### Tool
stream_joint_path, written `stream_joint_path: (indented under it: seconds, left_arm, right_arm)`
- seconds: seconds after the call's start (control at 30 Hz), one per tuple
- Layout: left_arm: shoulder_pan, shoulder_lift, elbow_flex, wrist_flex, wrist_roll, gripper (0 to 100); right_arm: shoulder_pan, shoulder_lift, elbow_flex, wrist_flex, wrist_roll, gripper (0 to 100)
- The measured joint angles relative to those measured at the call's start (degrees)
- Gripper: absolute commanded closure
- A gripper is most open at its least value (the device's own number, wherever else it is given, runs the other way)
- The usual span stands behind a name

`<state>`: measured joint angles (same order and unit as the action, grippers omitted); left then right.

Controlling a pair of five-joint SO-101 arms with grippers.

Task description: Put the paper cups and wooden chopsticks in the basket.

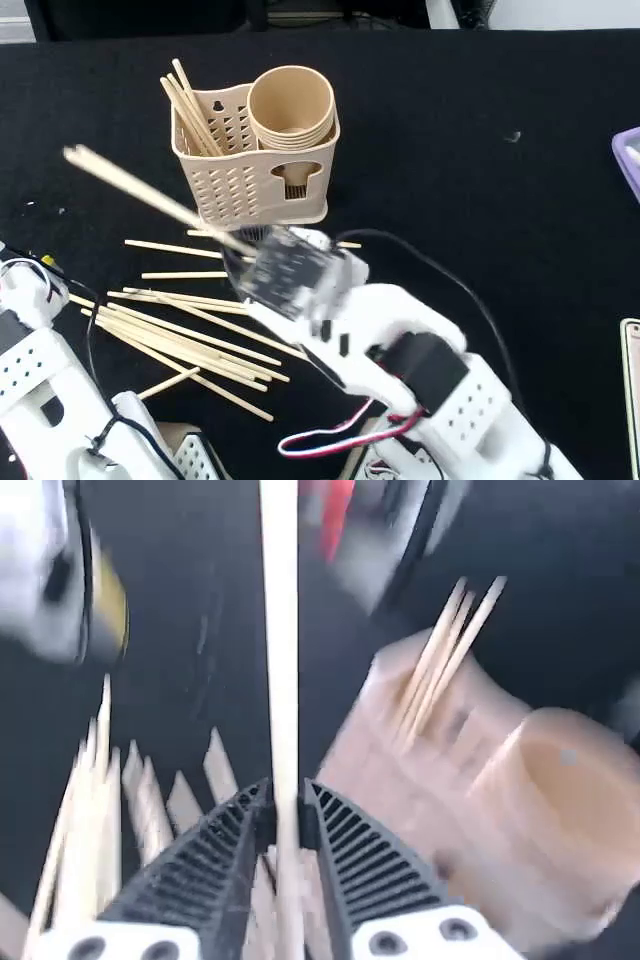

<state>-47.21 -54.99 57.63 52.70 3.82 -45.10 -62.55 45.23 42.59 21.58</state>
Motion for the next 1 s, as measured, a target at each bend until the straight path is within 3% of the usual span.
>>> stream_joint_path:
  seconds: [0.2, 0.4, 0.8, 1.0]
  left_arm:
    - [0.0, 0.0, 0.0, 0.0, 0.0, 79]
    - [0.0, 0.0, 0.0, 0.0, 0.0, 79]
    - [0.0, 0.0, 0.0, 0.0, 0.0, 79]
    - [0.0, 0.0, 0.0, 0.0, 0.0, 79]
  right_arm:
    - [2.02, -0.88, 8.0, -31.12, -9.23, 98.7]
    - [6.86, 10.99, 11.08, -63.03, -12.48, 98.7]
    - [9.49, 46.95, -10.11, -67.25, -12.84, 98.7]
    - [9.49, 58.29, -13.1, -67.25, -12.84, 98.7]
